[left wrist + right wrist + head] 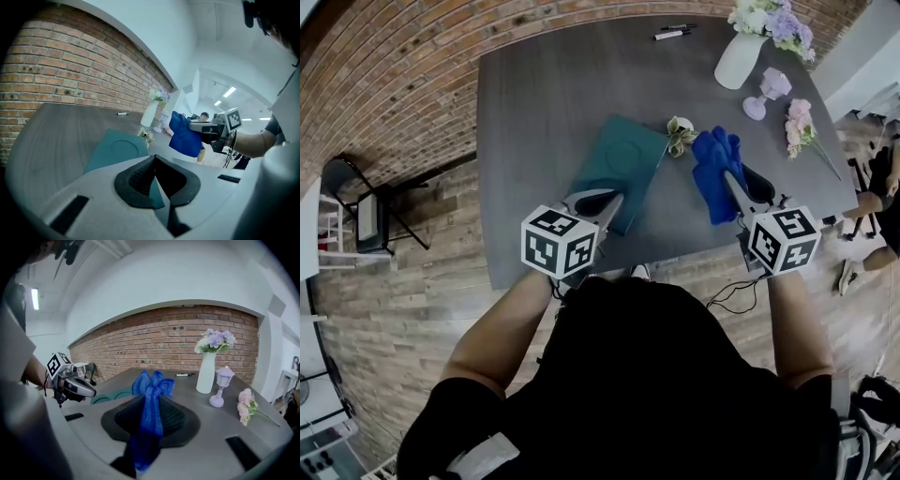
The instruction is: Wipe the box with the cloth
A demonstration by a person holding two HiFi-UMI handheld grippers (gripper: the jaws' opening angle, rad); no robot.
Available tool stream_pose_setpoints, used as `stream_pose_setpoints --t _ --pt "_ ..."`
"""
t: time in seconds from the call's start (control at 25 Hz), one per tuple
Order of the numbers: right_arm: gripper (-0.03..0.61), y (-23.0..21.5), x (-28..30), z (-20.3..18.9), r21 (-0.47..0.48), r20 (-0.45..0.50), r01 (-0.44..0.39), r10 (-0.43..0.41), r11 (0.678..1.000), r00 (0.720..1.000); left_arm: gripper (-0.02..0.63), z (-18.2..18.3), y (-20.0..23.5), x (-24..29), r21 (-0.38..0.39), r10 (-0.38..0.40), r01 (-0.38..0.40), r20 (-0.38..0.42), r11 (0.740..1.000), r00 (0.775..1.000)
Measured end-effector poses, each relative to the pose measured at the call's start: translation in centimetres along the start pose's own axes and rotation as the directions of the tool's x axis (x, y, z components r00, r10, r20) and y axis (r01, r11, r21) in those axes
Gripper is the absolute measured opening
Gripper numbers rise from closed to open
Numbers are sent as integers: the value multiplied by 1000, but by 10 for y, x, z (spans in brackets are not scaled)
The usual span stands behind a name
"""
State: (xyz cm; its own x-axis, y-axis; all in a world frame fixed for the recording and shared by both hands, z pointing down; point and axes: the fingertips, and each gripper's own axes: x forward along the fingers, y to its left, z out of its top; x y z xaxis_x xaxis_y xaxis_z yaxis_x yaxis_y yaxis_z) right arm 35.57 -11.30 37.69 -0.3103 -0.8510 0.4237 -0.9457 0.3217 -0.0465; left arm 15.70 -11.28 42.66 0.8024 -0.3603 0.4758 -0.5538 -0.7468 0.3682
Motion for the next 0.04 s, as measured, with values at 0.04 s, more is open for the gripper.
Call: stream_pose_setpoints --t 0.04 --pt "95 -3 -1 -1 -1 1 -6 6 1000 1000 6 0 -3 2 -2 3 -3 3 1000 1000"
